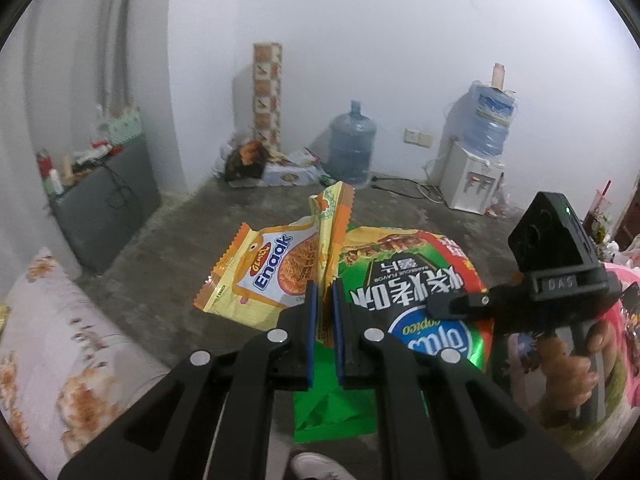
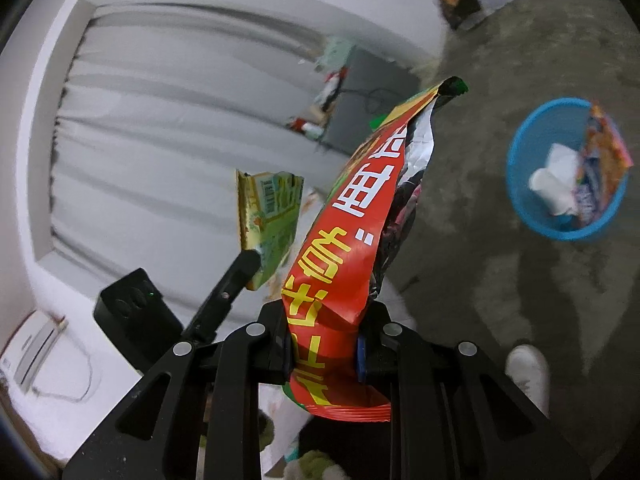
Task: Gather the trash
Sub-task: 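Carry the chip bag over the blue wastebasket with the right tool, then lower the chip bag into the wastebasket and open the right tool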
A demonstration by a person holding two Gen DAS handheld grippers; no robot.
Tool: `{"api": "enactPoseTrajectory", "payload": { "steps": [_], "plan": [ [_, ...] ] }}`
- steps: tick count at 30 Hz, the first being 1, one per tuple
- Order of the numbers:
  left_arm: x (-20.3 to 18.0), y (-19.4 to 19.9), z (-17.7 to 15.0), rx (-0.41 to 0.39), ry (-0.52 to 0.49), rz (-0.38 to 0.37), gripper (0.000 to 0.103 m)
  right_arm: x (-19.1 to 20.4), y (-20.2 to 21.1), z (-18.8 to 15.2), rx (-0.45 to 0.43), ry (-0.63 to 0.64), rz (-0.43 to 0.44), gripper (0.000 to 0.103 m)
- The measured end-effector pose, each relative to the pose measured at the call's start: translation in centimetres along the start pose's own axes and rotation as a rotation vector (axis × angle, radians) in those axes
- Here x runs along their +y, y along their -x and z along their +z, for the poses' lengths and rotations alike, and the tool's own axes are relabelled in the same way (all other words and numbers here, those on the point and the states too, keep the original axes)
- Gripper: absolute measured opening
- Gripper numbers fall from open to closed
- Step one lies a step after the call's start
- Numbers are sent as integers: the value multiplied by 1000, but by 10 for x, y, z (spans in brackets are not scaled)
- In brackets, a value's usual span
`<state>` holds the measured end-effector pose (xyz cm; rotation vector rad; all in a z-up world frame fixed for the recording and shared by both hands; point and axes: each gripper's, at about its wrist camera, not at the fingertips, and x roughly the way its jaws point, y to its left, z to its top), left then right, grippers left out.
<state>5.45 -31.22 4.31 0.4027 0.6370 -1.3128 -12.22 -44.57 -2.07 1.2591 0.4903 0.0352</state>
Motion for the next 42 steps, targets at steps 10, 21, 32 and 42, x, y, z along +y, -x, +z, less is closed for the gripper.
{"api": "enactPoseTrajectory", "payload": {
  "steps": [10, 21, 32, 42],
  "plan": [
    [-13, -118, 28, 183, 115, -134, 7, -41, 27, 21, -140, -70, -364, 20],
    [-25, -249, 25, 342, 138, -162, 10, -98, -11, 47, -164, -55, -720, 20],
    [-8, -322, 11, 399, 185, -99, 63, -157, -83, 78, -136, 84, -827, 53],
    [11, -311, 15, 353, 274, -84, 68, -183, -46, 50, -178, -69, -862, 57]
  ]
}}
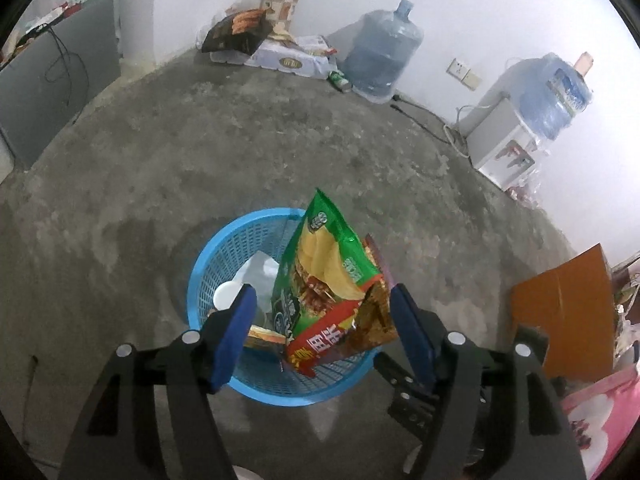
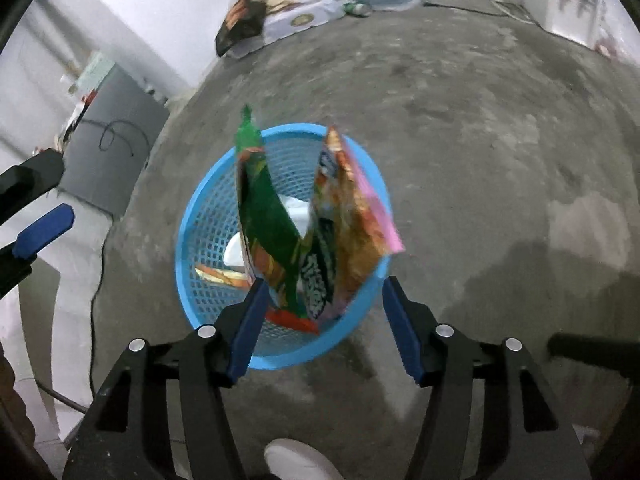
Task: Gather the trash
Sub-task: 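Lower the chip bag into the wastebasket and open the right tool, then move both open tools back over the table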
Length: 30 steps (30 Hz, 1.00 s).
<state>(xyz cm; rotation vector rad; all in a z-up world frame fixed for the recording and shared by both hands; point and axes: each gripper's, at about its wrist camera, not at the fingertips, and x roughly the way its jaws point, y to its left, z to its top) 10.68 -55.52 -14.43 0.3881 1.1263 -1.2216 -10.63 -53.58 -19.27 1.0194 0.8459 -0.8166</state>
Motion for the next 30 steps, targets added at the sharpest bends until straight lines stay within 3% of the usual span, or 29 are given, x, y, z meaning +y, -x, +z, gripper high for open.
{"api": "enactPoseTrajectory", "payload": {
  "steps": [8, 17, 22, 30],
  "plan": [
    [-15, 54, 1, -85, 13, -15, 78, 0, 19, -6, -39, -69, 40, 57],
    [-32, 158, -13, -221, -8, -56, 86, 22, 63, -3, -97, -62, 109, 57],
    [-11, 243, -55, -429, 69, -20, 92, 57, 95, -8, -114, 21, 174, 67],
    [40, 344, -139, -564, 159, 123, 93, 136, 159, -24, -180, 217, 246, 80]
  ]
}}
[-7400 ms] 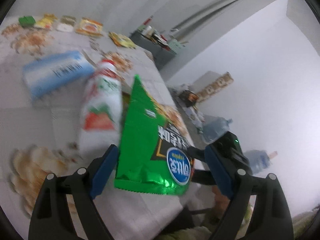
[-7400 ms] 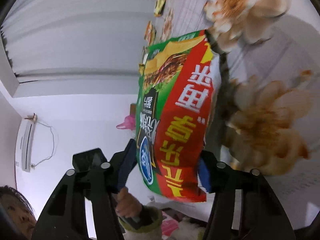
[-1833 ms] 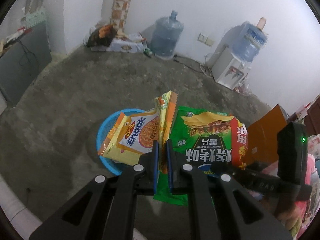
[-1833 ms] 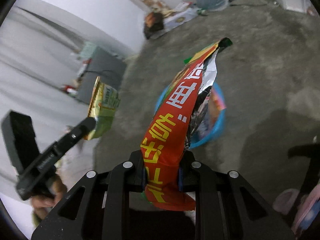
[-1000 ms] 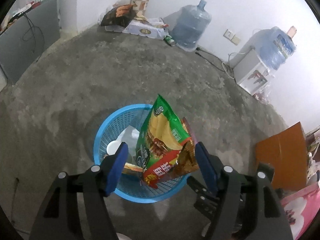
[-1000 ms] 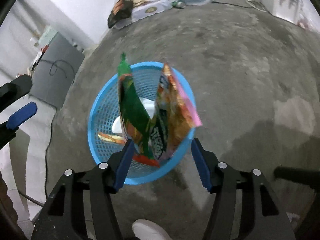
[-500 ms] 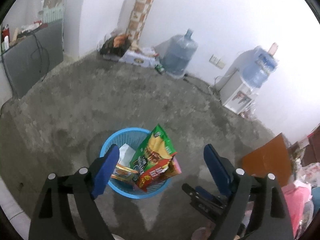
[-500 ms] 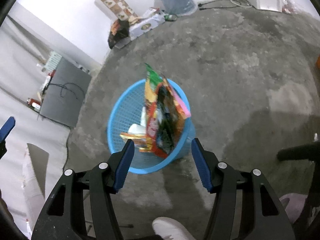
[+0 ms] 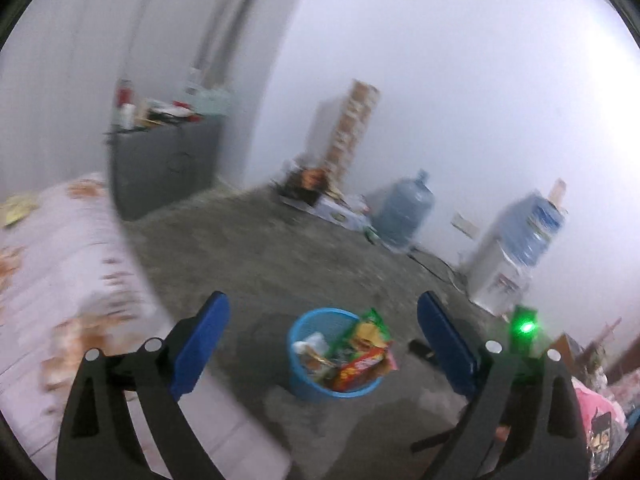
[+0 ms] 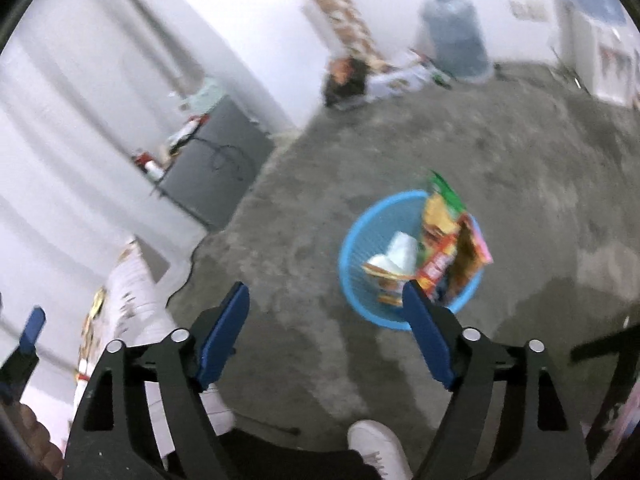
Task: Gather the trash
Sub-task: 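Move both open tools back over the table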
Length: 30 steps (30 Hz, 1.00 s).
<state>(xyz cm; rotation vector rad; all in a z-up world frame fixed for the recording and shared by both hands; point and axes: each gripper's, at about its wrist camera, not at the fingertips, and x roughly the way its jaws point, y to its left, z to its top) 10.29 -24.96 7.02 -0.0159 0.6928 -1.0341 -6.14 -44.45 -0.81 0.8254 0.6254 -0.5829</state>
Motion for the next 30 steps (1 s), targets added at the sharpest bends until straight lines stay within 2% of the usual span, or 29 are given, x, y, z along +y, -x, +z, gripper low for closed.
{"api": "enactPoseTrajectory", "payload": {
  "steps": [7, 12, 16, 20, 23, 25, 27, 30],
  "plan": [
    [62, 105, -24, -122, 85, 134, 96, 67, 25, -14, 0, 166, -5, 95],
    [101, 166, -53, -175, 161, 257, 97, 106, 26, -37, 7, 302, -103, 95],
    [127, 213, -83, -197, 206, 357, 97, 130, 11, -56, 64, 412, -126, 95],
    [146, 250, -107, -227, 246, 460, 97, 156, 7, -75, 68, 528, -135, 95],
    [159, 270, -118, -246, 281, 510, 97, 179, 12, -87, 43, 622, -99, 95],
    [170, 281, -120, -260, 292, 546, 97, 190, 16, -92, 33, 653, -40, 95],
    [177, 290, -123, -271, 299, 576, 97, 204, 20, -95, 54, 654, 58, 95],
    [191, 301, -128, -291, 322, 610, 97, 228, 19, -99, 133, 640, 216, 95]
  ]
}}
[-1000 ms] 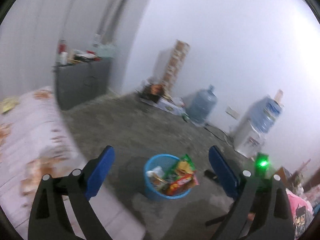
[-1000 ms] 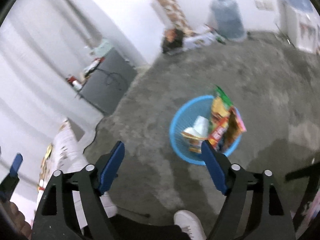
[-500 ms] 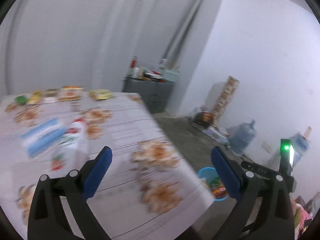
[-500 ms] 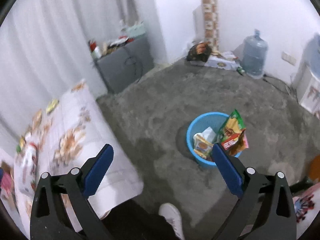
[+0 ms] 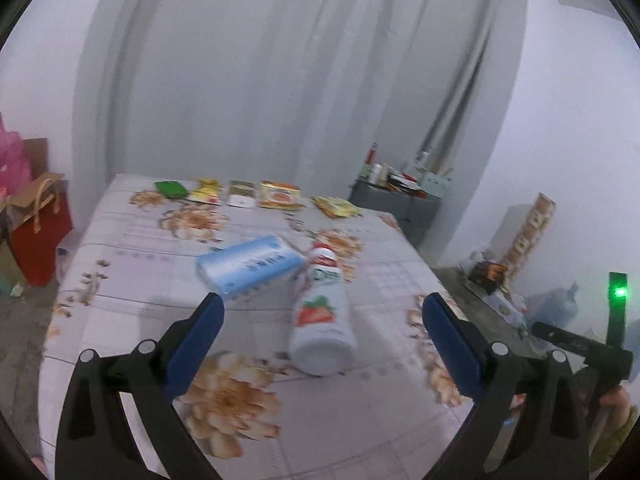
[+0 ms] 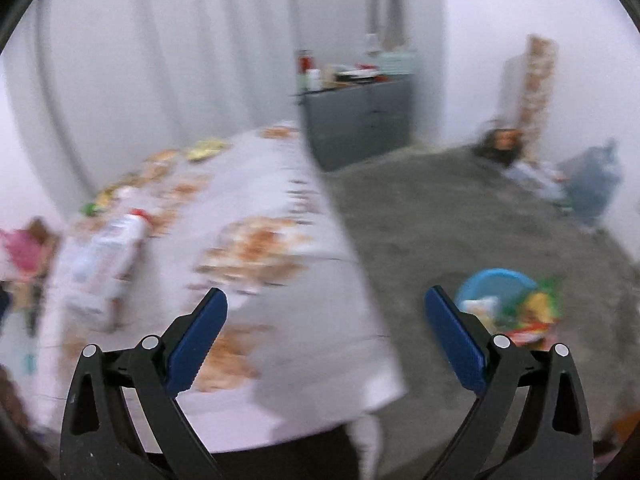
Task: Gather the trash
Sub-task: 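Move both open tools back over the table, then grasp the blue medicine box with the left tool while the right tool grasps the white bottle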
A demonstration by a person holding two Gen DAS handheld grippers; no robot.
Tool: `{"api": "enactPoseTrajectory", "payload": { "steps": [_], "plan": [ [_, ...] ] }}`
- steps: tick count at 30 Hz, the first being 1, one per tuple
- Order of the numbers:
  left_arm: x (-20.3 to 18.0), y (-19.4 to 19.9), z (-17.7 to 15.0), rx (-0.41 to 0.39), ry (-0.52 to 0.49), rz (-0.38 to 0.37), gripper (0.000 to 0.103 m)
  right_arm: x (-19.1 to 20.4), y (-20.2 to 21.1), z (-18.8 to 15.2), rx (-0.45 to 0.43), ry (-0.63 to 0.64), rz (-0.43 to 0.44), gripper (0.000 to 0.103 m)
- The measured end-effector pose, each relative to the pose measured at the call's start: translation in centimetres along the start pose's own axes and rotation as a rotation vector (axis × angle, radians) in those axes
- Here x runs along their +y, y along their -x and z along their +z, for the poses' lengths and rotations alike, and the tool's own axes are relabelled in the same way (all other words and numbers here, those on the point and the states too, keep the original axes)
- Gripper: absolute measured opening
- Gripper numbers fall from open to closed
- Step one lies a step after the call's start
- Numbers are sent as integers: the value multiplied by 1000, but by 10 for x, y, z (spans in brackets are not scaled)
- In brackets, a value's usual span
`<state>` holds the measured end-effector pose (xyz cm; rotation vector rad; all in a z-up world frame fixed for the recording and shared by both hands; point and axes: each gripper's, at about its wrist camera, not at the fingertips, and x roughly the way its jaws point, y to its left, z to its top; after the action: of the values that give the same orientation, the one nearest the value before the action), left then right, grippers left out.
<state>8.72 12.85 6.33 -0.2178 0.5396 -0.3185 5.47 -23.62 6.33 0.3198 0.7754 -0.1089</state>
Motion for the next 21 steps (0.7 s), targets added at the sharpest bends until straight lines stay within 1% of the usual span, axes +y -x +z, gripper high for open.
{"api": "enactPoseTrajectory", "payload": {
  "steps": [4, 8, 11, 13, 15, 16, 17, 19, 21],
  "plan": [
    [19, -2, -2, 0, 40, 28, 97, 32, -13, 15, 52, -9, 167, 95],
    [31, -13, -1, 22, 48, 52, 97, 71, -35, 34, 111, -21, 294, 95],
    [38, -29, 13, 69, -27, 61, 97, 100, -60, 47, 186, -17, 377, 94],
    [43, -45, 26, 112, -96, 53, 97, 122, -83, 54, 261, -14, 435, 91],
    [48, -70, 38, 182, -170, 26, 97, 138, -103, 56, 320, -27, 459, 89],
    [50, -78, 39, 202, -193, 18, 97, 146, -116, 56, 358, -38, 469, 87],
    [53, -93, 42, 233, -239, 16, 97, 150, -124, 55, 382, -46, 469, 86],
    [58, -111, 45, 261, -297, 21, 97, 164, -147, 52, 442, -62, 471, 83],
    [64, -125, 48, 277, -319, 6, 97, 177, -166, 49, 494, -59, 476, 82]
  ]
}}
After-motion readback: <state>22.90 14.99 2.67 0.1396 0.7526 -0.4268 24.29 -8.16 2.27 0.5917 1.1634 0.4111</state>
